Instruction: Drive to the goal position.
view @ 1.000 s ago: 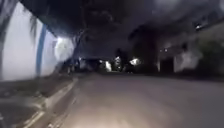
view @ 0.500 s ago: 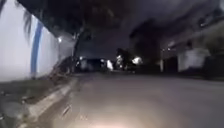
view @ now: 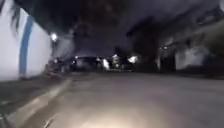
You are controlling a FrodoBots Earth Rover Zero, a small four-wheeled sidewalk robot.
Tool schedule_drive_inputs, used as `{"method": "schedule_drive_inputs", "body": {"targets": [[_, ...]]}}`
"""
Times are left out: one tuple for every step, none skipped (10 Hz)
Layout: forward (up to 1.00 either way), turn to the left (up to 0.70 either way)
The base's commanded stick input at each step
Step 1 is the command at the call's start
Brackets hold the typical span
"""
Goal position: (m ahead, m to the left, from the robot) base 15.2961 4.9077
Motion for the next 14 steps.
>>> {"method": "schedule_drive_inputs", "body": {"targets": [[0.70,-0.35],[0.70,-0.27],[0.70,0.00],[0.70,0.00],[0.70,0.00],[0.70,0.00],[0.70,0.00],[0.70,0.00],[0.70,0.00],[0.70,0.00],[0.70,0.00],[0.70,0.00],[0.70,0.00],[0.70,0.00]]}}
